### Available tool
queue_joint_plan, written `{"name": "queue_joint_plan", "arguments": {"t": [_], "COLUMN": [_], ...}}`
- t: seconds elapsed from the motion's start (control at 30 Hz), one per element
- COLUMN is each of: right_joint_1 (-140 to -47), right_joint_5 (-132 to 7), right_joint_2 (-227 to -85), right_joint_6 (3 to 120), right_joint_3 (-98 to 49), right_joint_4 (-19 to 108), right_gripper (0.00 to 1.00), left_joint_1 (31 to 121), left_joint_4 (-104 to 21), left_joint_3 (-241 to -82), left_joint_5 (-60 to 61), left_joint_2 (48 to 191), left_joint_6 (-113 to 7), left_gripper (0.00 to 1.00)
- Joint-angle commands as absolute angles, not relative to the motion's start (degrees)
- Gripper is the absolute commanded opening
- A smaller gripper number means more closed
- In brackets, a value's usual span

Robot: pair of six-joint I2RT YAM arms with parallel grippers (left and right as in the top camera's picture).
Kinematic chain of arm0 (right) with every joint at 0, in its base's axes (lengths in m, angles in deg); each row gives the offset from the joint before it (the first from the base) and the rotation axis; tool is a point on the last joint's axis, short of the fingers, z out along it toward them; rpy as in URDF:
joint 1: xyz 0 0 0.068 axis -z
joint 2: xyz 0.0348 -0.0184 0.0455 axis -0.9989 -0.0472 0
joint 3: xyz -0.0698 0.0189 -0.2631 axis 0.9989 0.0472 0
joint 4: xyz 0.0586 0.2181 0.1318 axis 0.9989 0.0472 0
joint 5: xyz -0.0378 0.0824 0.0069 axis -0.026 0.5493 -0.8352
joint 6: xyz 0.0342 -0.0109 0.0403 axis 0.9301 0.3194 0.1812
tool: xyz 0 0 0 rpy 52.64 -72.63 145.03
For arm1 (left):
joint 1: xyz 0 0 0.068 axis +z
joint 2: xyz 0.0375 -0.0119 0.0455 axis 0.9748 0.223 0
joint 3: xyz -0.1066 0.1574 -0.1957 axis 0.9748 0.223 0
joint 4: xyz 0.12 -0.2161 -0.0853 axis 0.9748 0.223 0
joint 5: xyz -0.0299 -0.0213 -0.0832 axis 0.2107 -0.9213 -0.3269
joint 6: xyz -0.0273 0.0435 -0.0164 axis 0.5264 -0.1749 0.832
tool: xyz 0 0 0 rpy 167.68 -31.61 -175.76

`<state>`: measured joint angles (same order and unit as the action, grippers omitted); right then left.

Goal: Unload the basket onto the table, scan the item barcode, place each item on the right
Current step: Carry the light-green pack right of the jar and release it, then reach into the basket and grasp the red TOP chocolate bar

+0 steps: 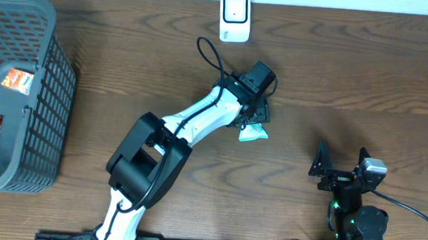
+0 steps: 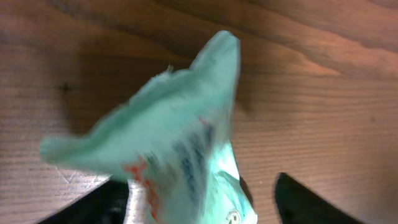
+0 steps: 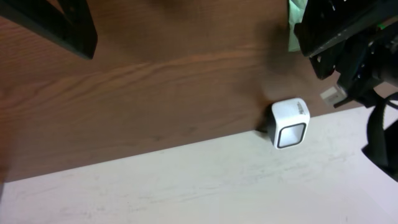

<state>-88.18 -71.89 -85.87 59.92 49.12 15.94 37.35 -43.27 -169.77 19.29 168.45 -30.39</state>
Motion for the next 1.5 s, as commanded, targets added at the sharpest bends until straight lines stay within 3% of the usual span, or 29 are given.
{"name": "queue_joint_plan", "arguments": {"t": [0.0,0.1,0.17,0.4,0.57,0.73,0.93,1.07,1.3,1.37,1.47], "right_joint_1": [-88.5,-88.5,-88.5,-88.5,-88.5,-88.5,-88.5,-88.5,-88.5,-88.5,-88.5], "right_joint_5": [-72.3,-72.4,-72.4,-72.4,-72.4,-72.3,-72.4,-72.4,-72.3,-72.4,-72.3], "right_joint_2": [-85.6,-85.6,-85.6,-85.6,-85.6,-85.6,-85.6,-85.6,-85.6,-85.6,-85.6], "right_joint_6": [60.6,60.6,60.6,60.6,60.6,60.6,60.6,60.6,60.6,60.6,60.6], "right_joint_3": [49.3,49.3,49.3,49.3,49.3,49.3,49.3,49.3,49.3,49.3,49.3], "right_joint_4": [16.1,16.1,16.1,16.1,16.1,16.1,16.1,16.1,16.1,16.1,16.1], "right_gripper": [0.99,0.99,0.99,0.99,0.99,0.99,0.99,0.99,0.99,0.99,0.99], "left_joint_1": [37.6,38.1,38.9,46.3,60.0,81.0,106.4,118.5,124.2,124.2,124.3], "left_joint_4": [-43.3,-43.3,-43.3,-42.3,-36.6,-29.8,-20.7,-16.6,-16.1,-17.2,-20.5], "left_joint_3": [-170.5,-171.7,-172.9,-174.1,-174.1,-174.1,-173.9,-172.6,-171.1,-171.0,-170.0], "left_joint_5": [19.8,19.8,19.8,24.0,33.2,36.5,36.5,36.2,35.1,36.9,39.0], "left_joint_2": [163.1,156.9,152.1,132.2,120.0,113.0,112.8,116.1,126.5,129.4,132.9], "left_joint_6": [-34.4,-38.0,-40.5,-50.4,-50.5,-50.5,-43.0,-35.5,-46.1,-49.8,-57.1], "left_gripper": [0.84,0.87,0.94,0.99,0.98,0.98,0.98,0.98,1.00,0.95,0.95]}}
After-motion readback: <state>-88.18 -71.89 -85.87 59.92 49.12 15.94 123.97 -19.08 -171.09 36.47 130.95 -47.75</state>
